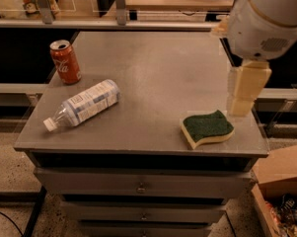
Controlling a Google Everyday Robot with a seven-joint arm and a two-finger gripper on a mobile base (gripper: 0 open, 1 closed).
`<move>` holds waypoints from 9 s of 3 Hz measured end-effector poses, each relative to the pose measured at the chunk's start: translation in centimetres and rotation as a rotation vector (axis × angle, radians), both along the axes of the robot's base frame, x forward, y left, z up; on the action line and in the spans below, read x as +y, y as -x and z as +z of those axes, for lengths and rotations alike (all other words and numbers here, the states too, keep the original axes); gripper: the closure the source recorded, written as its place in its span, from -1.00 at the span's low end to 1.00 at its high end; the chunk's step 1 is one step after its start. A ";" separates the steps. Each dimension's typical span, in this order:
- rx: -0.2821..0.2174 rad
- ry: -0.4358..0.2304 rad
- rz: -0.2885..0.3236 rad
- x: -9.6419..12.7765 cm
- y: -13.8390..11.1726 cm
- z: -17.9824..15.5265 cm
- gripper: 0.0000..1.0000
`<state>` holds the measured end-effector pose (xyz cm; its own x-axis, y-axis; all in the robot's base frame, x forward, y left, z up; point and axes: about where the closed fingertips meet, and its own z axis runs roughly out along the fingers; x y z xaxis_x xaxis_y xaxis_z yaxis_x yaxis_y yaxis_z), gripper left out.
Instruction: Place blue plastic bottle upright
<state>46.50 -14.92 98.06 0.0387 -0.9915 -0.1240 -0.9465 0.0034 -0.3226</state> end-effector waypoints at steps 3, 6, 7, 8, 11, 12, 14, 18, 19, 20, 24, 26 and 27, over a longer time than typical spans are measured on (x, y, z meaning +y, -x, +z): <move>0.007 0.205 0.504 18.5 -5.2 -3.8 -1.00; 0.063 0.222 0.573 20.9 -6.9 -6.2 -1.00; 0.095 0.232 0.601 22.1 -7.8 -7.8 -1.00; 0.124 0.244 0.615 24.0 -8.3 -9.4 -1.00; 0.223 0.217 0.667 30.5 -7.7 -13.7 -1.00; 0.243 0.213 0.664 31.6 -7.0 -14.5 -1.00; 0.263 0.220 0.641 32.1 -6.3 -15.2 -0.17; 0.212 0.214 0.617 32.6 -8.2 -13.6 1.00; 0.135 0.198 0.589 31.5 -9.7 -9.3 1.00; 0.077 0.187 0.549 30.1 -10.3 -5.3 1.00; -0.093 -0.435 0.510 24.5 -9.5 -1.3 1.00; -0.087 -0.452 0.508 24.6 -9.3 -1.2 1.00; -0.080 -0.557 0.460 24.6 -10.1 -1.6 1.00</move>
Offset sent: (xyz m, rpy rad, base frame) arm 0.0642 0.2048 -0.0391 -0.2723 0.0307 0.6036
